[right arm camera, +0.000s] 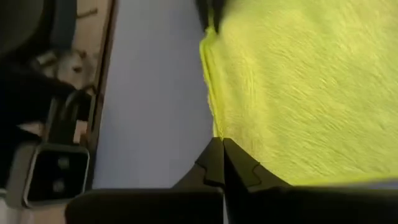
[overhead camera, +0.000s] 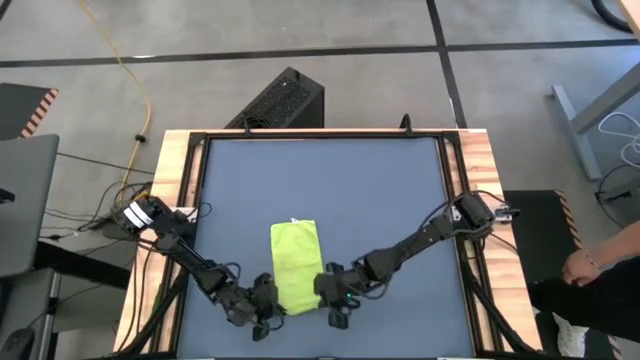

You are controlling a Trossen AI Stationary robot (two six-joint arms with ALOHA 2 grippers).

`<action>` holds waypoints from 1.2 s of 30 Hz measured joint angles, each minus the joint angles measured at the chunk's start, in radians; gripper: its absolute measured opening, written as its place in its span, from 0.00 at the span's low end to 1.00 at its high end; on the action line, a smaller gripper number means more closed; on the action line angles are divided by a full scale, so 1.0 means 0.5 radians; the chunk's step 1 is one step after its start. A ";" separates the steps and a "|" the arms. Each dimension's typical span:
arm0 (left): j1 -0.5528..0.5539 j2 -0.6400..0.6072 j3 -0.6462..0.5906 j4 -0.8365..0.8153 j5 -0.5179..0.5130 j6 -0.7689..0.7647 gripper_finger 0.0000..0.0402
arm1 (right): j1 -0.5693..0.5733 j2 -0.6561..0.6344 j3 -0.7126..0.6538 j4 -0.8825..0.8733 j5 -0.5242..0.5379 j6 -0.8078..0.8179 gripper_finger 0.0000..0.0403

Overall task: Roll towel
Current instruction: Roll the green towel

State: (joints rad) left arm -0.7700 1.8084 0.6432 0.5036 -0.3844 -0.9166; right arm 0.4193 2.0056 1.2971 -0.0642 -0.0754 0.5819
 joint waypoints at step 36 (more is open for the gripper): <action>0.020 -0.184 -0.404 0.534 0.227 -0.380 0.00 | -0.031 0.272 0.068 0.278 -0.003 0.444 0.03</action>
State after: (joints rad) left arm -0.7601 1.7166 0.4412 0.7706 -0.2708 -1.1068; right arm 0.4037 2.1416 1.3312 0.0747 -0.0767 0.8040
